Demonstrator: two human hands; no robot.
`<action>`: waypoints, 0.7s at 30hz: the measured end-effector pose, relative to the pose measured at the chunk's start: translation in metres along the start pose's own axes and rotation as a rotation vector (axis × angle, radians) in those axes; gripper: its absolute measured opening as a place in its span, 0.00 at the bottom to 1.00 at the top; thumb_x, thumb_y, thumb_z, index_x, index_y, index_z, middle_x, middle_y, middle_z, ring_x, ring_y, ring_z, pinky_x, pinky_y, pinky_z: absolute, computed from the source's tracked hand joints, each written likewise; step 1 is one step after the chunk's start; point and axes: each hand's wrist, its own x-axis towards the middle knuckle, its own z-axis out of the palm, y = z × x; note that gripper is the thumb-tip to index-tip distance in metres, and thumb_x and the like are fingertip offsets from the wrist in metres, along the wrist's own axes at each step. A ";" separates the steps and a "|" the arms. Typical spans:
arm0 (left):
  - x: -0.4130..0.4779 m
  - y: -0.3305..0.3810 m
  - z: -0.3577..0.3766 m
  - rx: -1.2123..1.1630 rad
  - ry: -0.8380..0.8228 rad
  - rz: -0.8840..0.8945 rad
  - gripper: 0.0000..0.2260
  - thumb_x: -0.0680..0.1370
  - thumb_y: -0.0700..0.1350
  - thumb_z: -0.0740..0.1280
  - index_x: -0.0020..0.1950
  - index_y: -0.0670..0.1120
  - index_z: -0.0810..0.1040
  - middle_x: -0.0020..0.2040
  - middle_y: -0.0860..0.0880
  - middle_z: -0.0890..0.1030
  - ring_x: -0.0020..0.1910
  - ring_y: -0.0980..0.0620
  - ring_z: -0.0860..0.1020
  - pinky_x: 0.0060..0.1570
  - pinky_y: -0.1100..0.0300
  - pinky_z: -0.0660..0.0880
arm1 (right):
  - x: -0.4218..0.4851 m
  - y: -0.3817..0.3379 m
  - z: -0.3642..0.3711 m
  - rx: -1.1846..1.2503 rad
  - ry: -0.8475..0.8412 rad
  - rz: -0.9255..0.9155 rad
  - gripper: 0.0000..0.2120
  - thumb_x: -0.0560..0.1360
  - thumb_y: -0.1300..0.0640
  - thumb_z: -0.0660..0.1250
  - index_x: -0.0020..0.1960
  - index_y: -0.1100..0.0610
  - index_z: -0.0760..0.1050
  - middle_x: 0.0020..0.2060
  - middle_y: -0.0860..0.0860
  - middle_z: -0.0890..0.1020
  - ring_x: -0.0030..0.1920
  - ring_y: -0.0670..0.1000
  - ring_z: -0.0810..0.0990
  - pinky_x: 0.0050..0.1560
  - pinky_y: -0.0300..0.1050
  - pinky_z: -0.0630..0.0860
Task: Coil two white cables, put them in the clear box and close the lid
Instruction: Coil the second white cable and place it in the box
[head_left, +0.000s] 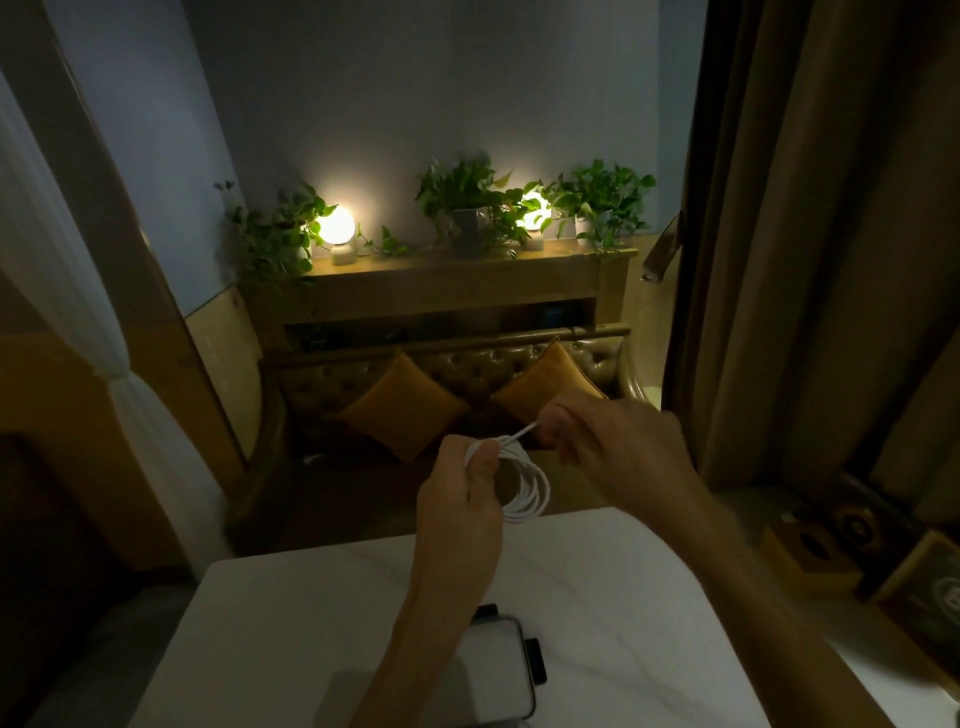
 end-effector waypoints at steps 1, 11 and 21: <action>-0.002 0.002 0.001 -0.013 -0.020 0.010 0.10 0.81 0.46 0.56 0.49 0.44 0.75 0.37 0.53 0.75 0.35 0.63 0.75 0.33 0.73 0.72 | 0.000 0.006 0.002 -0.002 0.047 0.029 0.05 0.79 0.52 0.59 0.52 0.46 0.73 0.41 0.42 0.74 0.42 0.47 0.77 0.46 0.46 0.75; 0.008 0.005 0.006 -0.111 -0.112 -0.095 0.10 0.81 0.49 0.53 0.48 0.50 0.74 0.41 0.52 0.76 0.35 0.64 0.76 0.33 0.72 0.72 | -0.021 -0.013 0.039 1.036 -0.150 0.310 0.11 0.79 0.57 0.59 0.50 0.51 0.80 0.38 0.41 0.84 0.39 0.37 0.80 0.38 0.28 0.74; 0.005 0.003 -0.002 0.122 -0.190 -0.102 0.12 0.82 0.50 0.53 0.49 0.46 0.72 0.39 0.52 0.77 0.36 0.59 0.77 0.33 0.73 0.73 | -0.023 -0.009 0.047 1.541 -0.429 0.430 0.08 0.74 0.60 0.64 0.48 0.55 0.82 0.39 0.50 0.84 0.37 0.45 0.81 0.39 0.36 0.77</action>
